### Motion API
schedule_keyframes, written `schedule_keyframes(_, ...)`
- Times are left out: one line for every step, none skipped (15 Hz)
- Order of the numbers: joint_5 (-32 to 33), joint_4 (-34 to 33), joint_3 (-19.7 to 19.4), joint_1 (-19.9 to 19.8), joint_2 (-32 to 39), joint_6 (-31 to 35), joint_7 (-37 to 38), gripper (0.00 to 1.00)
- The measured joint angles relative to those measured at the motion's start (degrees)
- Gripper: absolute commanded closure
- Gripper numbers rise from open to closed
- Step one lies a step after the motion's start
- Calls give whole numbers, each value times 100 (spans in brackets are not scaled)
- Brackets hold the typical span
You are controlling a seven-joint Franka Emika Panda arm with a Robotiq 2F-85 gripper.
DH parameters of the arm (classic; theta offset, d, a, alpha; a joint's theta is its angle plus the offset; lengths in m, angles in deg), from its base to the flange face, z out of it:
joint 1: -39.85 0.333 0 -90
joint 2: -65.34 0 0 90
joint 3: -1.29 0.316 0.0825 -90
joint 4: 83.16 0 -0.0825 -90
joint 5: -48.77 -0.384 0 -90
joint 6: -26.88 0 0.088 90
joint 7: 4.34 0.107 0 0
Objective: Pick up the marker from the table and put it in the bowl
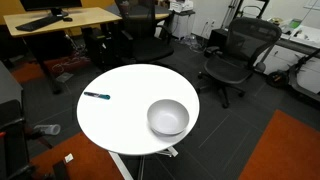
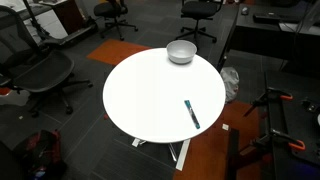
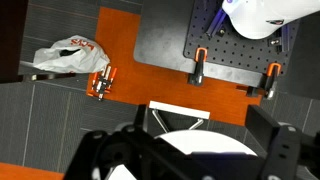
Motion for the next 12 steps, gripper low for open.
schedule_keyframes(0, 0, 0, 0, 0, 1, 0, 0)
schedule_keyframes(0, 0, 0, 0, 0, 1, 0, 0)
schedule_keyframes(0, 0, 0, 0, 0, 1, 0, 0)
schedule_keyframes(0, 0, 0, 0, 0, 1, 0, 0)
schedule_keyframes(0, 0, 0, 0, 0, 1, 0, 0)
schedule_keyframes(0, 0, 0, 0, 0, 1, 0, 0)
schedule_keyframes(0, 0, 0, 0, 0, 1, 0, 0)
schedule_keyframes(0, 0, 0, 0, 0, 1, 0, 0)
schedule_keyframes(0, 0, -4, 5, 0, 1, 0, 0)
schedule_keyframes(0, 8, -4, 13, 1, 1, 8, 0)
schedule_keyframes(0, 37, 8, 23, 7, 19, 101, 0)
schedule_keyframes(-13, 89, 37, 40, 13, 52, 239, 0)
